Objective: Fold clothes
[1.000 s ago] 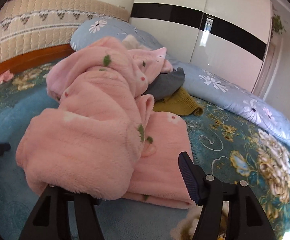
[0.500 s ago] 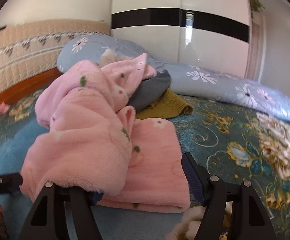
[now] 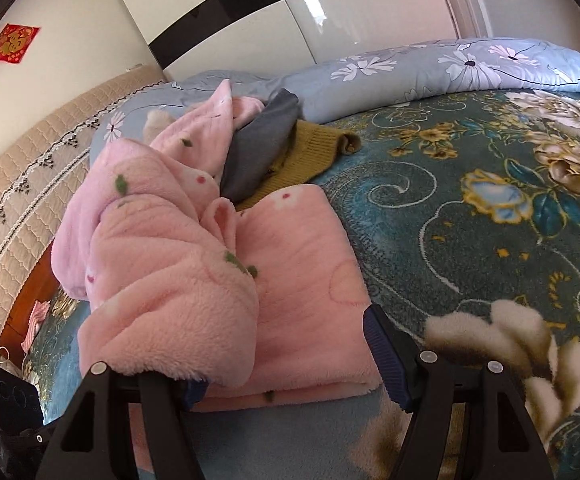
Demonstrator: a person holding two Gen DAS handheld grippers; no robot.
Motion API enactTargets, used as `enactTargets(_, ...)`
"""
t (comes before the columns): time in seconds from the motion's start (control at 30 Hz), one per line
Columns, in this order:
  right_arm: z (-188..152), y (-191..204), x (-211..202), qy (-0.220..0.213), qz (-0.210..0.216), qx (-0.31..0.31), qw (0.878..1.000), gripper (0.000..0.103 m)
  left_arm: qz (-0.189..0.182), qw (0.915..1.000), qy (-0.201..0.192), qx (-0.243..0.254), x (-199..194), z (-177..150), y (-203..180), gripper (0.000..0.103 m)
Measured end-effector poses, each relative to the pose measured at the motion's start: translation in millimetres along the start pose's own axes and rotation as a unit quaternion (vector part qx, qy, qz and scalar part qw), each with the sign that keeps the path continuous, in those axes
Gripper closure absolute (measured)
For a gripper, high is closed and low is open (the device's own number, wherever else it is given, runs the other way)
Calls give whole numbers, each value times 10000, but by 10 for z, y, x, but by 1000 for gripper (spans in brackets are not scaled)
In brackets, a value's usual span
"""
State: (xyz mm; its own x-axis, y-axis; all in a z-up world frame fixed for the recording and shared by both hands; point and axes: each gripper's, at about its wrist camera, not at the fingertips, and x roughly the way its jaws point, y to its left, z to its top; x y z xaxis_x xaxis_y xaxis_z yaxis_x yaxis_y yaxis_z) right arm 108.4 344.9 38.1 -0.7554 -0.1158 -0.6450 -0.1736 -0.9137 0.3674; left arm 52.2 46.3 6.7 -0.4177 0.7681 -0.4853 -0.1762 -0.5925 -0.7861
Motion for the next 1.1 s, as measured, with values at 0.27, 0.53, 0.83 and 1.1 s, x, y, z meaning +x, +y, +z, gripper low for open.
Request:
enactTargets(0.27,12,-24,-13,-3,19,55,10000,30,-287,9995,103,-108,-10,34,133,42)
enactTargets(0.53,-46,285,-57,-77,107,-744,9971,24,25,9977,-492,-476,-446,249,472,84)
enactTargets(0.83,-247,786,-90,53,719,-1896,9792,16,1604,9709,-1723,-434,-1622,875,951,86)
enactTargets(1.1,-316,846,-15,171,724,-2155,9737,15,2798,9244,-2463,-805,-2340,1332,1343,86)
